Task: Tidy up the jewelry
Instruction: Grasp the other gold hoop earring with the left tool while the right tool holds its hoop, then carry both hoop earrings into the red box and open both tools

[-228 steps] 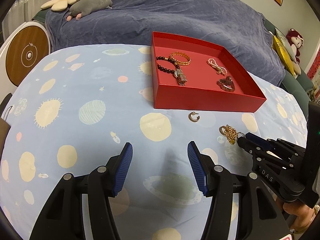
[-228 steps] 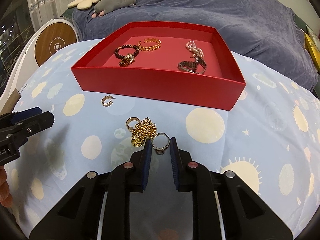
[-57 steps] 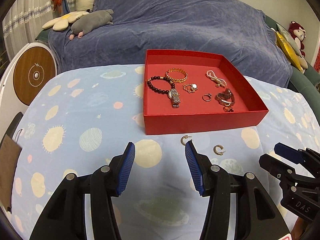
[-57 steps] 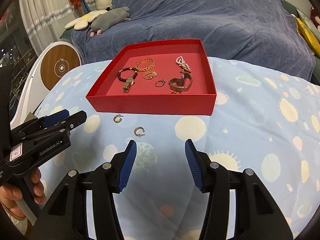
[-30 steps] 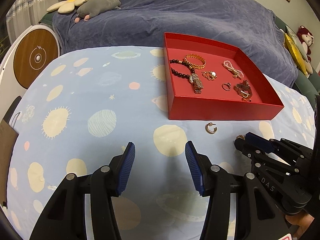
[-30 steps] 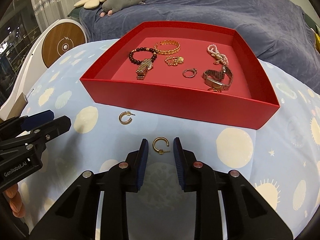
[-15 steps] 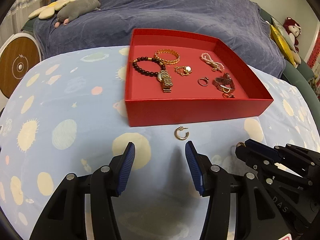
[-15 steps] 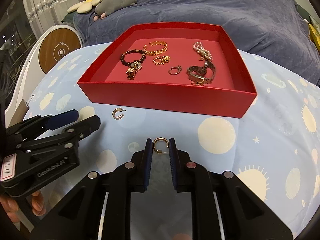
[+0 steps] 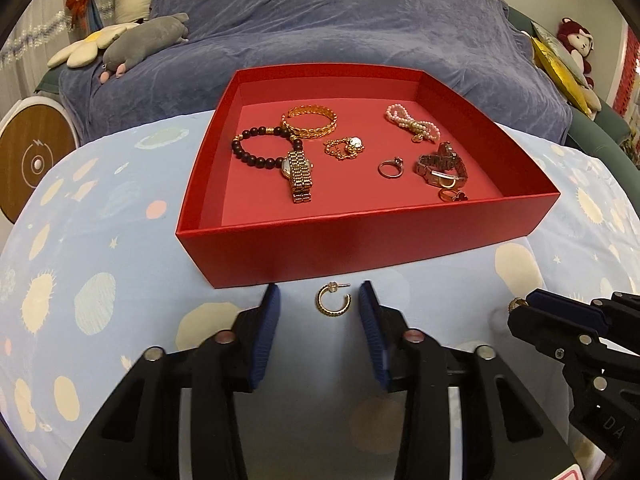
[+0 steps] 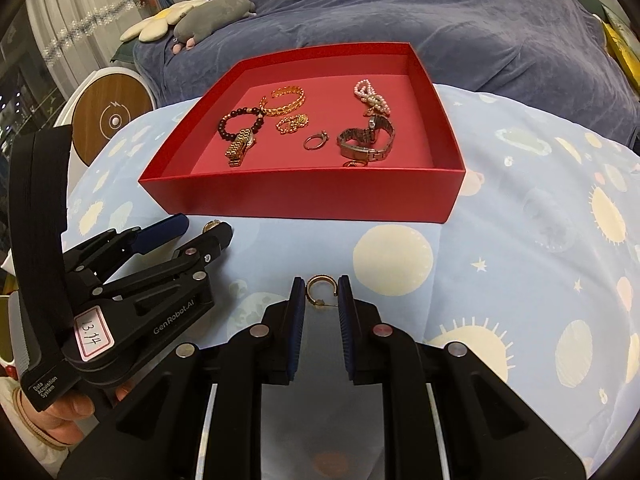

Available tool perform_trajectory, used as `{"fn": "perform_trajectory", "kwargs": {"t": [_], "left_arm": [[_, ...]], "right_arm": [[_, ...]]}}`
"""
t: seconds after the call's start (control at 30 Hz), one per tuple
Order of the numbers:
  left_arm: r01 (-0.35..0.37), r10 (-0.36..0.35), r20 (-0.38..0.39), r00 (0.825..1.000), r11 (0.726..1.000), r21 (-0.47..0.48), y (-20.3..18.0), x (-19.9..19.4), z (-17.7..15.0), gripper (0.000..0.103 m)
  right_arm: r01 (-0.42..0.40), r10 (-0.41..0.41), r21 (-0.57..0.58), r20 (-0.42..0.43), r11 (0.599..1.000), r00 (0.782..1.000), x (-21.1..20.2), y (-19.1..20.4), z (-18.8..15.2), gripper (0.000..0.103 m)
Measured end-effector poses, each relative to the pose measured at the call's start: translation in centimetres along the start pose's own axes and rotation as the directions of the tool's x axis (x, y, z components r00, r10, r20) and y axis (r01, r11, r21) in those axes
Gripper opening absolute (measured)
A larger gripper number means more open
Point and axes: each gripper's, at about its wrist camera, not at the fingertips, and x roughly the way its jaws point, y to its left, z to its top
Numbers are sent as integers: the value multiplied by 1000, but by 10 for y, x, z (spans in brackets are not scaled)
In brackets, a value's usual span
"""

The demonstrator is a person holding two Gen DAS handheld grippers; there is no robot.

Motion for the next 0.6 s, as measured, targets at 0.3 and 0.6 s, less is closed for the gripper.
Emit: {"fn": "perform_trajectory", "kwargs": {"t": [0.3,0.6], "left_arm": [[26,-26,-5,1000,1000,-6,1,-9,-3,14],[125,-122,72,990,991,-37,-1,-54,21,14]], "right_arm": [[-2,2,1,13,1000,1000,-5,1,1,16],[-26,25,7,80,1000,997,-33,-2,16,16]]}}
